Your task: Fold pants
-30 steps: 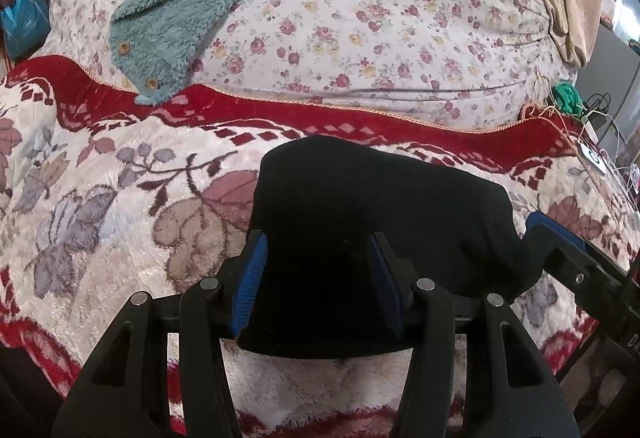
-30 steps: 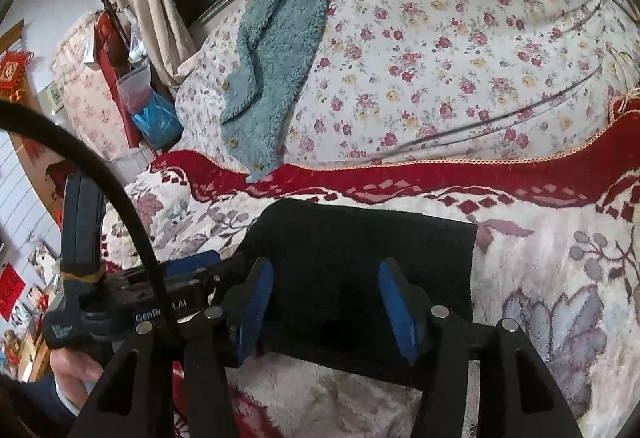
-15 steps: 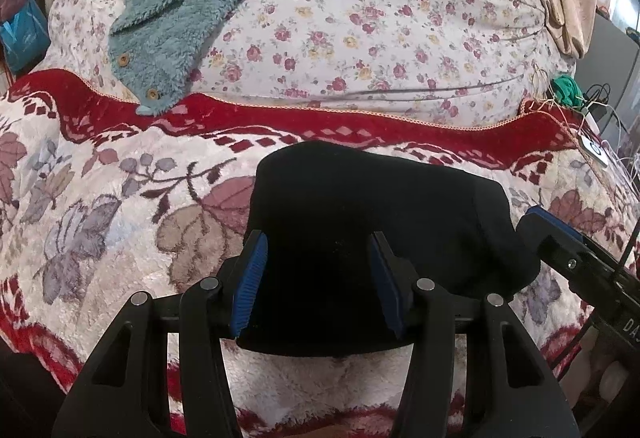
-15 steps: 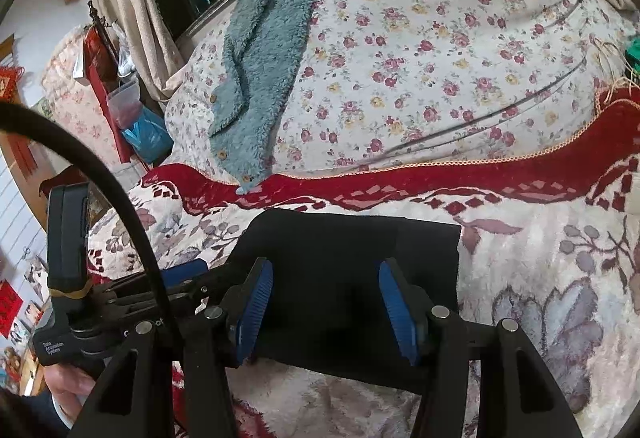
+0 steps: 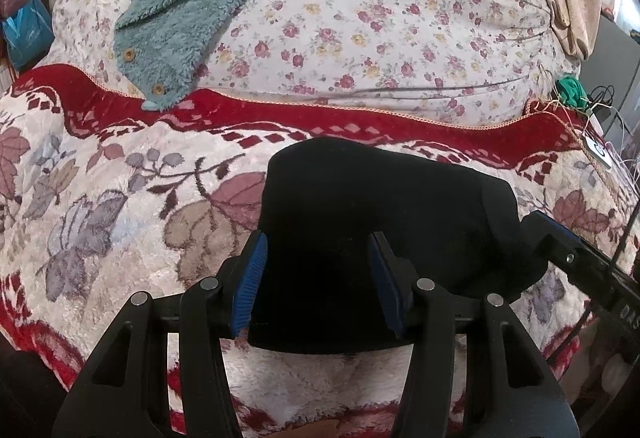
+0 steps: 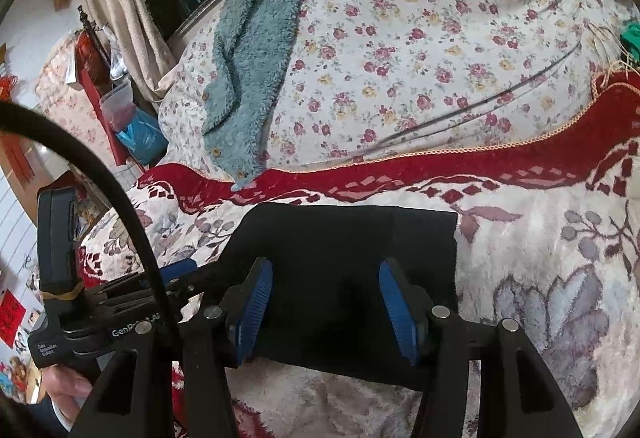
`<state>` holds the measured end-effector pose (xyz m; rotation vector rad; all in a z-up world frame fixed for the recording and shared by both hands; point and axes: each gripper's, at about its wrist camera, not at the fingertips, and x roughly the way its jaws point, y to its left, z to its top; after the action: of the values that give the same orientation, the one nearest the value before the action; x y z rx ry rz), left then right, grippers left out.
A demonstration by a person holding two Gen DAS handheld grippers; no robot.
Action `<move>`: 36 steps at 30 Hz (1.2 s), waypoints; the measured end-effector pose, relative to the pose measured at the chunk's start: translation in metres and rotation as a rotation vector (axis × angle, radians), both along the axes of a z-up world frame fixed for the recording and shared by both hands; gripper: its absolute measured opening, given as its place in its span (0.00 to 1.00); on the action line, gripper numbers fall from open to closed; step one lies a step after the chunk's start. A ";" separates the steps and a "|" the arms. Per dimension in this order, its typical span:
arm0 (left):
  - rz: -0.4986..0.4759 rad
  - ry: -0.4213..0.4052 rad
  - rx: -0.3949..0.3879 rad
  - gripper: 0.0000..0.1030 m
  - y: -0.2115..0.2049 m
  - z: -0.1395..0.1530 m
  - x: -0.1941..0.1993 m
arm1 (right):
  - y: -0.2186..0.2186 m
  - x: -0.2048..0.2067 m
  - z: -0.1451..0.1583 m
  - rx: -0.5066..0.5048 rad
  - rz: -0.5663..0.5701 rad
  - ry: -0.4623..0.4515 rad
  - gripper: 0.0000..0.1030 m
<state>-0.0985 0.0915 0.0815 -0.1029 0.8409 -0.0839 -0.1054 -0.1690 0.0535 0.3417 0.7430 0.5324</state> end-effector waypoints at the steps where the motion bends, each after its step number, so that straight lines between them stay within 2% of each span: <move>1: -0.013 -0.003 -0.040 0.49 0.006 0.001 0.001 | -0.002 0.002 -0.002 0.000 -0.010 0.007 0.58; 2: -0.018 -0.002 -0.071 0.49 0.012 0.001 0.002 | -0.005 0.005 -0.006 -0.001 -0.021 0.023 0.65; 3: -0.026 0.010 -0.115 0.49 0.020 0.001 0.005 | -0.008 0.007 -0.009 -0.003 -0.024 0.036 0.68; 6: -0.056 0.051 -0.223 0.61 0.040 -0.005 0.015 | -0.015 0.017 -0.023 -0.023 -0.035 0.085 0.69; 10: -0.072 0.104 -0.268 0.63 0.057 -0.021 0.029 | -0.026 0.031 -0.045 -0.004 -0.036 0.160 0.73; 14: -0.153 0.171 -0.376 0.64 0.054 -0.042 0.044 | -0.033 0.046 -0.069 0.119 0.006 0.235 0.75; 16: -0.173 0.195 -0.388 0.77 0.048 -0.051 0.050 | -0.034 0.054 -0.077 0.179 0.021 0.259 0.76; 17: -0.180 0.216 -0.397 0.79 0.045 -0.058 0.056 | -0.033 0.057 -0.079 0.196 0.032 0.257 0.76; 19: -0.195 0.193 -0.427 0.84 0.043 -0.063 0.059 | -0.030 0.060 -0.080 0.191 0.059 0.245 0.74; 20: -0.198 0.176 -0.421 0.84 0.041 -0.063 0.060 | -0.029 0.061 -0.080 0.195 0.064 0.232 0.67; 21: -0.201 0.175 -0.398 0.84 0.038 -0.062 0.061 | -0.029 0.061 -0.082 0.215 0.066 0.222 0.64; 23: -0.220 0.165 -0.332 0.64 0.028 -0.058 0.060 | -0.029 0.058 -0.081 0.220 0.063 0.211 0.54; 25: -0.220 0.151 -0.323 0.46 0.028 -0.053 0.056 | -0.030 0.055 -0.072 0.220 0.057 0.199 0.44; 27: -0.223 0.137 -0.329 0.39 0.032 -0.046 0.053 | -0.028 0.049 -0.056 0.215 0.060 0.165 0.39; 30: -0.204 0.124 -0.340 0.37 0.046 -0.031 0.047 | -0.018 0.047 -0.032 0.213 0.089 0.128 0.37; 33: -0.183 0.058 -0.321 0.37 0.071 -0.005 0.036 | 0.004 0.048 -0.010 0.214 0.133 0.093 0.36; 36: -0.131 0.028 -0.313 0.37 0.108 0.017 0.030 | 0.034 0.055 0.004 0.270 0.178 0.078 0.36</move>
<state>-0.0680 0.1997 0.0990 -0.3440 0.8574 -0.3385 -0.0504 -0.1351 0.0571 0.5527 0.7830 0.7938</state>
